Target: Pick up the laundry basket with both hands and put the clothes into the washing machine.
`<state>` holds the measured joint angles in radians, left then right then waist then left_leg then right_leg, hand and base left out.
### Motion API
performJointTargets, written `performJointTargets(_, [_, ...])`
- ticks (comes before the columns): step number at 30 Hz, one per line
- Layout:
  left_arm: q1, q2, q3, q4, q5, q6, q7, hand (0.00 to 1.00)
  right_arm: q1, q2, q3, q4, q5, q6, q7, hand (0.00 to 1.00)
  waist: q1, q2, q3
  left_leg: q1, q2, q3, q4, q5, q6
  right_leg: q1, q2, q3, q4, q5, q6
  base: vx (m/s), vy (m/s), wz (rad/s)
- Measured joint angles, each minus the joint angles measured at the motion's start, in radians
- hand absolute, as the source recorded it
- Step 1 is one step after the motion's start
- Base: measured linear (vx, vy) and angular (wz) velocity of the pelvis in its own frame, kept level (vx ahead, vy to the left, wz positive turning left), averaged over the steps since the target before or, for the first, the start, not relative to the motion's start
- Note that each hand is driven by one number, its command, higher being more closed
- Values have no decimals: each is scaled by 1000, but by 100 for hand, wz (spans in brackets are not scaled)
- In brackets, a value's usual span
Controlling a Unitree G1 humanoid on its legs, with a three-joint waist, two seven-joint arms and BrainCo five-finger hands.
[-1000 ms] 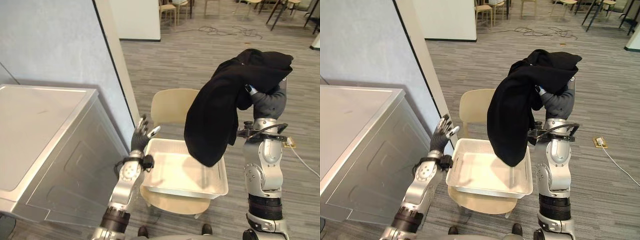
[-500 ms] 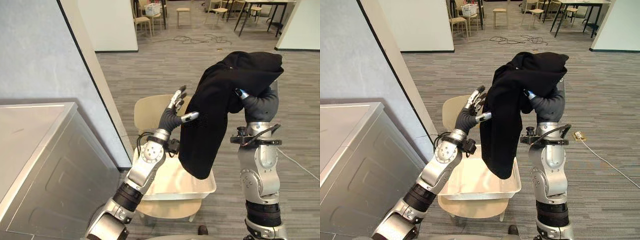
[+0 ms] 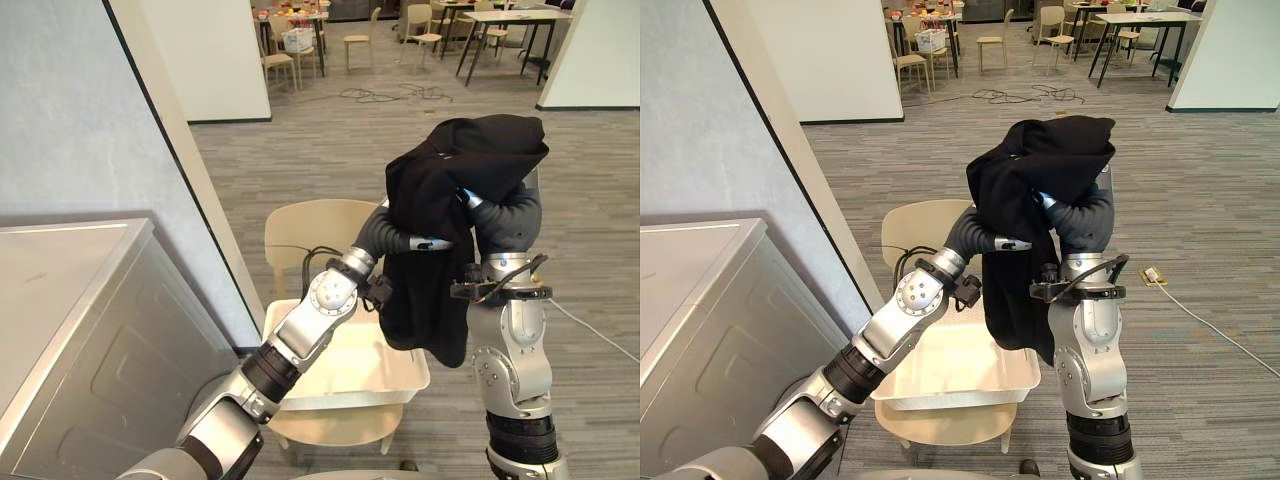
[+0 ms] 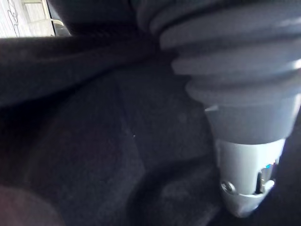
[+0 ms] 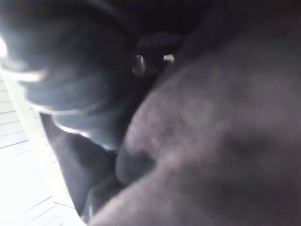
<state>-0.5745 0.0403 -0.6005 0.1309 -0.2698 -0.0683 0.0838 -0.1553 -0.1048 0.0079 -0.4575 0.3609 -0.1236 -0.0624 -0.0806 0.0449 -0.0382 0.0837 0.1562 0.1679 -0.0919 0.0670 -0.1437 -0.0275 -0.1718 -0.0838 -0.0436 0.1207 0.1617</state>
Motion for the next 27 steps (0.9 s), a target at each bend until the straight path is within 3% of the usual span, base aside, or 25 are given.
performJointTargets(4, [-50,0,-36,41,-67,9,-28,100,1,0,2,0,0,0,0,100,-4,0,0,0,-1,-2,0,0,0,4,-2,-4,-2,0,0,-11,0,2])
performJointTargets(13, [-78,0,-63,63,-93,15,-43,100,8,-1,-3,0,-1,0,-4,100,-16,0,0,-1,-1,-5,0,0,0,5,-2,-6,-7,0,0,0,0,0])
performJointTargets(14, [-78,0,-64,63,-94,15,-46,100,8,-1,-4,1,-1,0,-5,0,-16,0,0,-1,-1,-5,0,0,0,6,-2,-7,-7,0,0,0,0,0])
performJointTargets(21, [-69,0,-65,64,-94,22,-62,100,72,1,-36,-2,0,0,-3,0,-14,0,0,-1,-1,-14,0,0,0,13,-2,-14,-7,-2,2,-10,-1,3])
performJointTargets(24, [-42,0,-38,62,-91,25,-61,100,171,6,-100,-55,-2,6,2,0,-15,0,0,1,-1,-18,0,0,0,21,-2,-23,-8,-6,4,-12,-1,9])
performJointTargets(27, [57,7,71,31,-87,29,-60,100,232,21,-268,-110,-9,12,-5,0,-18,0,0,1,0,-15,0,-1,0,20,-2,-22,-8,-8,3,0,0,0])
